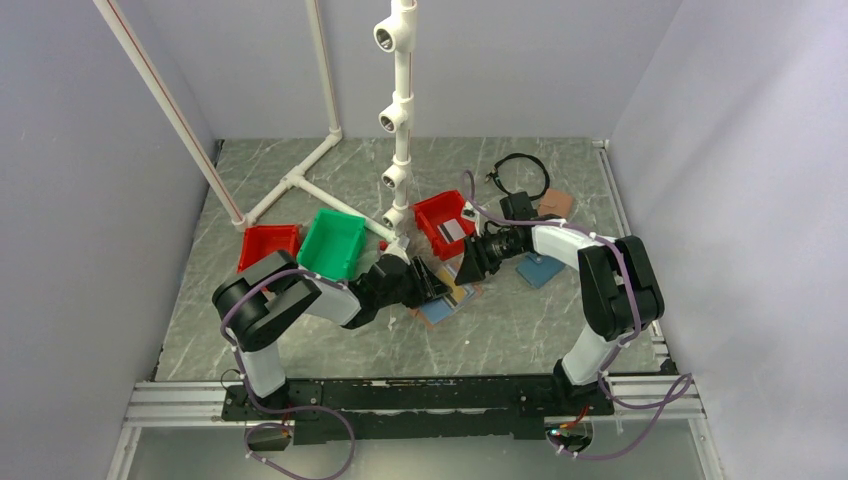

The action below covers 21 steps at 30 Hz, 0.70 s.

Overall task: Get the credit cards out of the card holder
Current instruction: Remove the credit card from the card holder.

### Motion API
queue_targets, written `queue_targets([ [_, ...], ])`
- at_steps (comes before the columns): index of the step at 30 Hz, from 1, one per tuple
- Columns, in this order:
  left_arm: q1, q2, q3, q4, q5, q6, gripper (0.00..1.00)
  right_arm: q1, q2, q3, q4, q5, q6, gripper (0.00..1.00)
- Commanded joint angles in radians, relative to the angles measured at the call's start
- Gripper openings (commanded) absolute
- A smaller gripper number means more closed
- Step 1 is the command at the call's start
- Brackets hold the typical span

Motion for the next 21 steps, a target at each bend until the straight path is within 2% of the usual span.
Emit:
queue_targets([
  [1, 0.006, -0.002, -0.027, -0.053, -0.012, 0.039, 0.51, 0.009, -0.018, 0.039, -0.029, 0.003, -0.025, 0.50],
  [21, 0.009, 0.008, -0.041, -0.014, 0.009, 0.047, 0.51, 0.009, -0.017, 0.055, -0.054, 0.074, -0.060, 0.52],
])
